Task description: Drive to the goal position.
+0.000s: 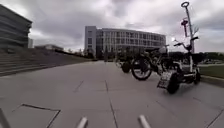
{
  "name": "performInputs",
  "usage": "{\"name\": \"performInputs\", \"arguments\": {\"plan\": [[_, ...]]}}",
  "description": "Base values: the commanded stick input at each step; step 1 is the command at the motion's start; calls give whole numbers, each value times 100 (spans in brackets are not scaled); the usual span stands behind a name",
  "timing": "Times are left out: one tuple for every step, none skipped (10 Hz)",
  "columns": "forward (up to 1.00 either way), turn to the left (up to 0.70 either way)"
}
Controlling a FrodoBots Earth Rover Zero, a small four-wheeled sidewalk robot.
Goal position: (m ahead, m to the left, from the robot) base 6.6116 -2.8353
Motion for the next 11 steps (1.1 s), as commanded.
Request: {"name": "performInputs", "arguments": {"plan": [[50,1],[50,1],[50,1],[50,1],[50,1],[50,1],[50,1],[50,1],[50,1],[50,1],[50,1]]}}
